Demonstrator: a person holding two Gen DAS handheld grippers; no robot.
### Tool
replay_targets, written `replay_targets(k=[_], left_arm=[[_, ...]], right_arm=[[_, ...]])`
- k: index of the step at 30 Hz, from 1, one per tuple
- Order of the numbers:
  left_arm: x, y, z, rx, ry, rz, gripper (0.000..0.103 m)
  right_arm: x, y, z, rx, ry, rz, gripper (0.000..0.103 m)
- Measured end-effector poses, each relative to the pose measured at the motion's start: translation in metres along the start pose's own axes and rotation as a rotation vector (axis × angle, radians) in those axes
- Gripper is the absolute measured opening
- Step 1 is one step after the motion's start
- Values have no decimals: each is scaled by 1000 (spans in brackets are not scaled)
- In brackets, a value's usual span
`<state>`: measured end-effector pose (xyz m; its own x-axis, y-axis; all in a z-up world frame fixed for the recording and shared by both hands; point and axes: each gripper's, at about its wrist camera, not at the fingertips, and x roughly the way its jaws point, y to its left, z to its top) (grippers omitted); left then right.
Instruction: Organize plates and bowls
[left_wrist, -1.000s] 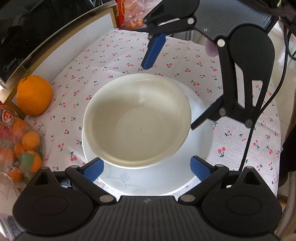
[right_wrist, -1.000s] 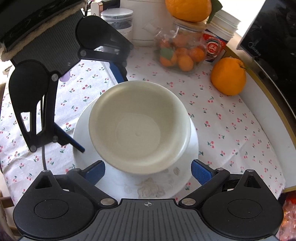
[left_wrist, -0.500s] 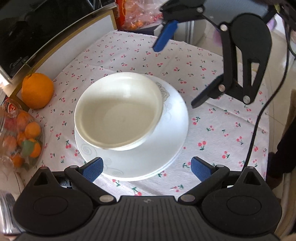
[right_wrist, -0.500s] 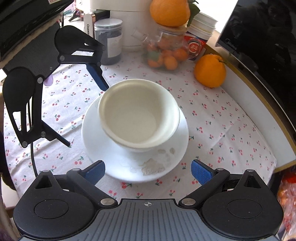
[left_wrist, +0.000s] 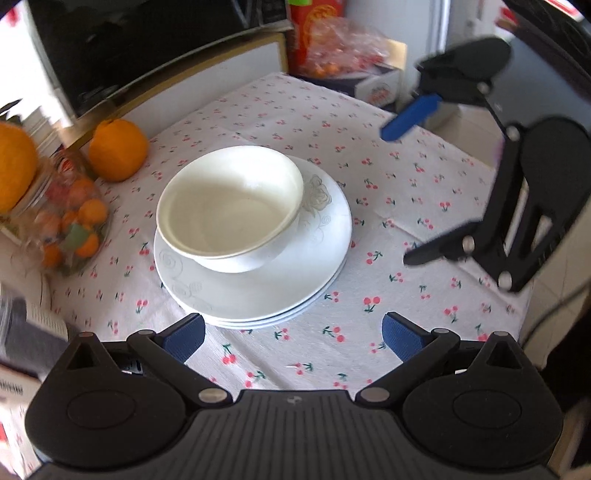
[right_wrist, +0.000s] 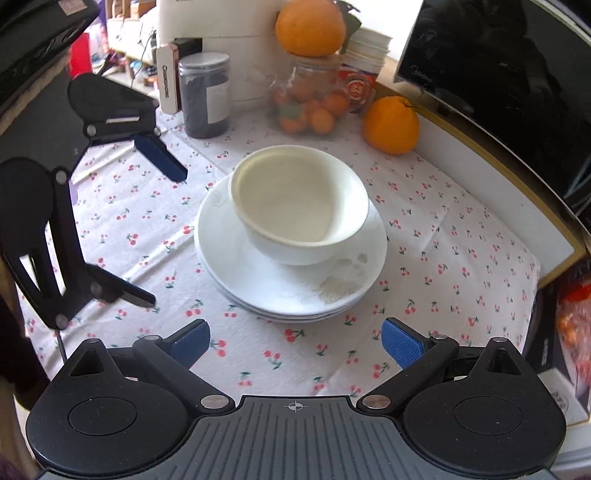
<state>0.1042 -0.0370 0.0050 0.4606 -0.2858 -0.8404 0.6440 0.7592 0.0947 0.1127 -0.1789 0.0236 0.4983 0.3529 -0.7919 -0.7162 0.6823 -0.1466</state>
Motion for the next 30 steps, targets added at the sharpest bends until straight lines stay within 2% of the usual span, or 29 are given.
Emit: replay_targets(k=[3, 7, 10, 18, 23, 30], left_arm=[[-5, -3, -3, -86, -11, 17, 102], [-10, -7, -9, -177, -26, 96, 102], [-16, -8, -15, -251, -36, 129, 102], [-31, -6, -21, -464, -66, 246, 102], [-36, -7, -23, -537, -88, 325, 103], [-36, 0, -27, -658, -114, 362, 103]], right_arm=[[-6, 5, -4, 65, -5, -12, 100], [-12, 7, -10, 160, -5, -64, 100], [-17, 6, -15, 247, -5, -90, 100], [-30, 7, -24, 477, -60, -187, 100], [-31, 13, -27, 555, -83, -259, 100], [-24, 16, -33, 664, -86, -351, 100]])
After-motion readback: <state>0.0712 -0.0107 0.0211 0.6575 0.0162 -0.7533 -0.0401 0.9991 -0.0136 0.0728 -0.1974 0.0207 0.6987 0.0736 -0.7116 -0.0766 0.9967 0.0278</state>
